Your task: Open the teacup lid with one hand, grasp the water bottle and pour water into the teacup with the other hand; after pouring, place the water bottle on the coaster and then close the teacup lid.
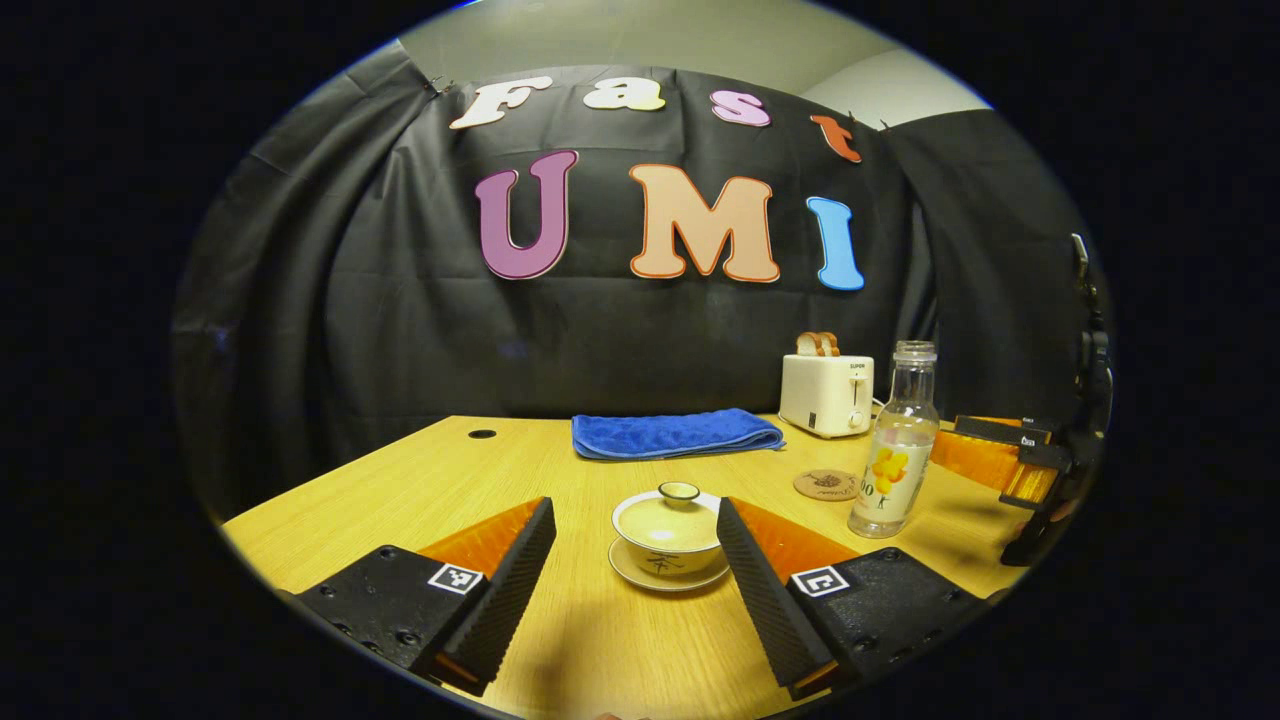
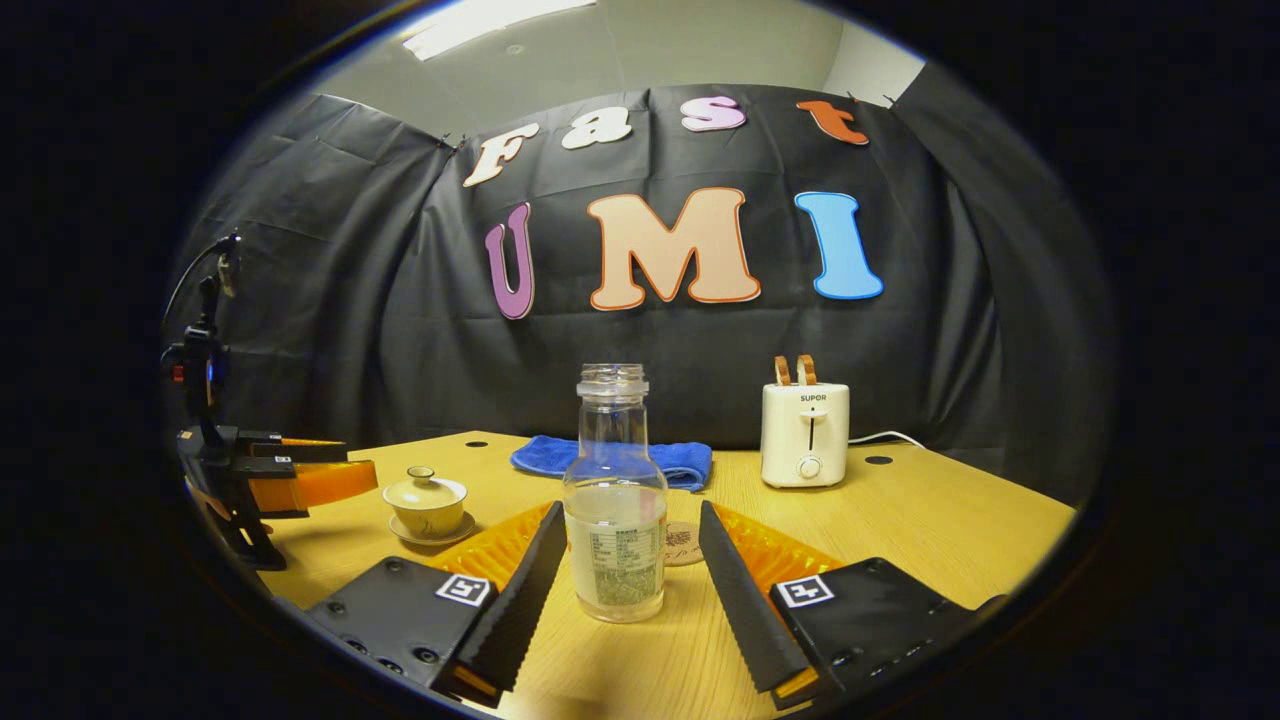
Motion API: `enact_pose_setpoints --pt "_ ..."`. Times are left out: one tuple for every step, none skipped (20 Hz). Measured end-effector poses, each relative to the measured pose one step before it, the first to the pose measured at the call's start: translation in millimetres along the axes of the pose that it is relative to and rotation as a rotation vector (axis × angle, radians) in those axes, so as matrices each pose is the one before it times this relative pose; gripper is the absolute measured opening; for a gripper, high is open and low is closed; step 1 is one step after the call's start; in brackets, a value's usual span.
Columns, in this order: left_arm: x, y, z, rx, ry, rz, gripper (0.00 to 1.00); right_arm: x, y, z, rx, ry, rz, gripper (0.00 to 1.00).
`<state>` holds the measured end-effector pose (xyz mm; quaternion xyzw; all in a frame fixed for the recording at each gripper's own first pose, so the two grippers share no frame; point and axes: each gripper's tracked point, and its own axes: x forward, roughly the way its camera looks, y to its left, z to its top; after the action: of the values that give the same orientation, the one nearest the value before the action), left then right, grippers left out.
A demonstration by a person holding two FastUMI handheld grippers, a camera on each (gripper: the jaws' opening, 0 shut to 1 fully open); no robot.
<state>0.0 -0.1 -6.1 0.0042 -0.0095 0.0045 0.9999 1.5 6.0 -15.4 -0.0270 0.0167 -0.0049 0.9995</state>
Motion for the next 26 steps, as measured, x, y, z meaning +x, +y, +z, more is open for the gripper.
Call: enact_pose_setpoints --pt "-0.06 -0.26 0.89 0.00076 0.00021 0.00226 0.95 0.26 -1.84 -0.34 0.00164 0.0012 -0.00528 0.92" --pt "0.05 0.62 0.19 -0.00077 -0.00319 0.0016 0.95 0.21 0.61 -1.31 -0.00039 0.0038 -0.00268 0.87" --pt "-0.64 0.78 -0.02 0.00094 -0.00267 0.0029 0.95 0.36 0.23 -0.59 0.0011 0.00601 0.00138 0.87" --pt "0.18 1.18 0.17 0.00145 -0.00321 0.0026 0.95 -1.25 -0.69 -0.1 -0.00078 -0.00177 -0.00154 0.87" --pt "0.72 -0.3 1.78 0.0033 -0.00449 0.00184 0.96 0.32 -0.67 0.55 0.00126 0.00133 -0.00111 0.87" --pt "0.26 0.47 0.43 0.00538 -0.00726 0.00128 0.96 0.11 0.61 -0.49 -0.00038 -0.00066 0.00022 0.87" --pt "1.14 -0.07 0.61 0.00864 -0.0056 -0.00102 0.95 0.49 0.03 0.37 0.00067 0.00084 0.00081 0.91" --pt "1.27 -0.11 -0.37 -0.00025 -0.00427 -0.00327 0.95 0.06 -0.01 -0.07 -0.00011 -0.00009 0.0016 0.87" --pt "1.54 0.53 0.77 -0.00172 -0.00079 0.00551 0.95 0.67 0.27 0.05 0.0003 0.00167 0.00208 0.87" --pt "1.58 1.37 0.79 0.0008 -0.00294 0.00233 0.95 -2.06 -0.02 -0.44 -0.00016 0.00048 0.00228 0.87" --pt "2.4 -0.83 0.24 0.00018 0.00062 -0.00249 0.96 0.14 0.2 0.46 0.00018 0.00012 0.00161 0.91" --pt "2.14 -1.17 -1.46 0.00103 0.0006 -0.00551 0.95 0.02 0.84 -0.48 -0.00015 0.00141 0.00381 0.87" --pt "3.03 -2.08 -0.15 0.00164 0.0053 -0.00838 0.95 0.29 0.29 0.47 0.00012 0.00032 0.00379 0.91" --pt "2.62 -1.66 -1.95 0.00192 0.00367 -0.01208 0.95 -0.41 -0.32 -0.6 -0.00017 0.00034 0.00014 0.91" --pt "3.74 -1.59 -1.57 0.00337 0.01092 -0.0091 0.95 0.44 -0.15 0.22 -0.00024 -0.00011 0.00022 0.91" --pt "5.2 -0.6 -1.93 0.00207 0.01232 -0.00671 0.95 0.41 0.07 -0.7 0.00018 0.00086 -0.00001 0.91" --pt "4.47 -1.45 -1.12 0.00246 0.01072 -0.01066 0.95 0.1 0.32 0.54 0.00003 -0.00076 0.00257 0.91" --pt "4.41 -1.59 -1.06 -0.00061 0.00988 -0.00757 0.95 -0.36 0.68 0.15 0.00003 0.00008 0.00194 0.91" --pt "3.71 -0.39 -0.61 -0.00069 0.00929 -0.00373 0.95 -0.33 -0.23 0.48 -0.00005 0.00028 0.00003 0.87" --pt "3.39 -0.1 -2.29 0.00036 0.00732 -0.00378 0.95 0.38 -0.58 -0.91 -0.00017 0.00004 0.00018 0.91" --pt "3.65 -1.18 -0.49 0.00213 0.00683 -0.00748 0.95 0.22 0.19 0.49 -0.00006 -0.00016 -0.00008 0.91" --pt "4.44 -2.79 -1.31 0.00373 0.00953 -0.01438 0.95 -0.09 0.05 -0.34 -0.00001 0.00002 0.00001 0.91" --pt "3.69 -2.06 -0.8 0.0034 0.01263 -0.01144 0.95 0.55 0.12 0.26 -0.00007 -0.00004 0.00011 0.91" --pt "3.23 0.17 -3.71 0.00145 0.01553 -0.00514 0.95 -0.11 -0.37 -0.53 -0.00011 -0.0001 -0.00005 0.91" --pt "3.23 -0.18 -1.6 0.00169 0.01182 -0.00386 0.96 -0.21 0.02 0.43 0.00013 0.00016 0.0001 0.87" --pt "1.5 0.01 -0.3 0.00275 0.00664 -0.00589 0.95 0.08 -0.03 -0.38 0.00009 0.00002 -0.00001 0.91"
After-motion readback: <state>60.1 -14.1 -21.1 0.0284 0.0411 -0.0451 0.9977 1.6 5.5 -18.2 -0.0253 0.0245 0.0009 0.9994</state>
